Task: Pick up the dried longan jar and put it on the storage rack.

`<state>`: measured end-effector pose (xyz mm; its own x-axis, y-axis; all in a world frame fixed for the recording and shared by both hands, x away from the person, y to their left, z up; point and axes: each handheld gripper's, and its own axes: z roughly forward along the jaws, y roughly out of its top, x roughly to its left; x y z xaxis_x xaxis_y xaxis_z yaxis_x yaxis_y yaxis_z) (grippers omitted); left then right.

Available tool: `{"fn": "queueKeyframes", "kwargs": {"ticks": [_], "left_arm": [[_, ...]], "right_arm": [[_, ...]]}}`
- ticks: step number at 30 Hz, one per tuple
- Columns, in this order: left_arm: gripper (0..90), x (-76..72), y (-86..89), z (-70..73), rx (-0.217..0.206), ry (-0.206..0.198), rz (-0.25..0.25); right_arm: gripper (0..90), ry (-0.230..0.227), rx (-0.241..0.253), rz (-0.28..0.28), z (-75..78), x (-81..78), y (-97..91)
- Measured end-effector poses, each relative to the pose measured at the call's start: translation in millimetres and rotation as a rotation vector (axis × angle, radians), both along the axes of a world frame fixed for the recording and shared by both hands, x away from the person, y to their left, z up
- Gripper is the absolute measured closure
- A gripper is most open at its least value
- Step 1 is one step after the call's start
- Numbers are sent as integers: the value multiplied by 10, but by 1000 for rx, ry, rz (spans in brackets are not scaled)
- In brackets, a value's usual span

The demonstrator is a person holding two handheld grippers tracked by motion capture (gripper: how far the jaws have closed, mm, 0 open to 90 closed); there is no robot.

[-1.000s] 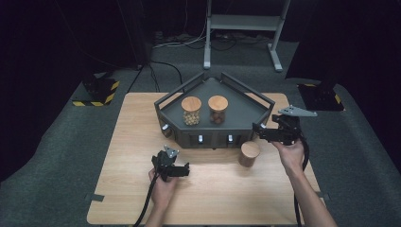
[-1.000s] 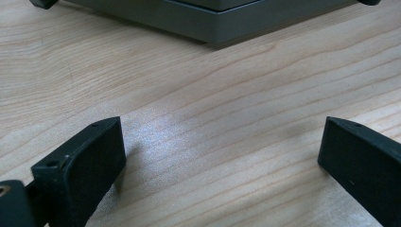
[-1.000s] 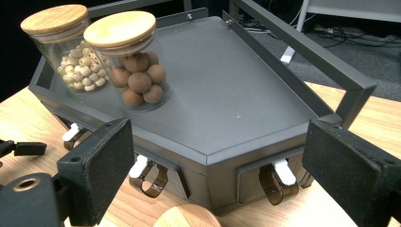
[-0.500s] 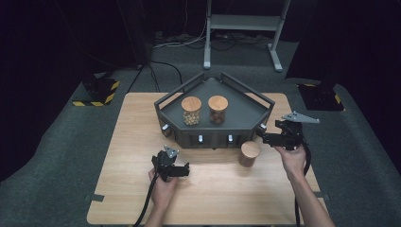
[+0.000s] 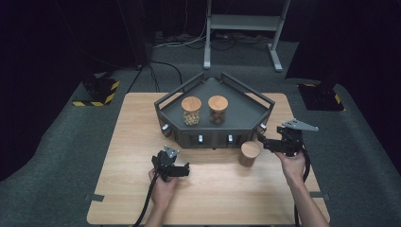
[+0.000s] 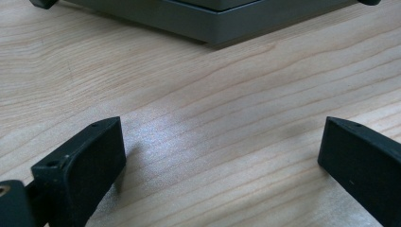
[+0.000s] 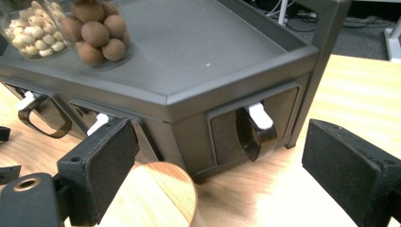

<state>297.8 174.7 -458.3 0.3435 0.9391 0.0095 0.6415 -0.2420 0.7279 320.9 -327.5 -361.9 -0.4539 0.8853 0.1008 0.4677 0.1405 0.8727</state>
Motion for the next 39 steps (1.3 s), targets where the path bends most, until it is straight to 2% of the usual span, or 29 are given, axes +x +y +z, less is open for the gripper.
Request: {"fn": "queueKeyframes", "kwargs": {"ticks": [17, 29, 39], "left_arm": [[16, 0, 0, 0, 0, 0, 0], [16, 1, 3, 0, -1, 1, -1], [16, 0, 1, 0, 0, 0, 0]], "right_arm": [[97, 35, 50, -61, -287, -54, -145], [98, 81, 41, -141, -528, -61, -162], [98, 112, 42, -172, -665, -69, -166]]}}
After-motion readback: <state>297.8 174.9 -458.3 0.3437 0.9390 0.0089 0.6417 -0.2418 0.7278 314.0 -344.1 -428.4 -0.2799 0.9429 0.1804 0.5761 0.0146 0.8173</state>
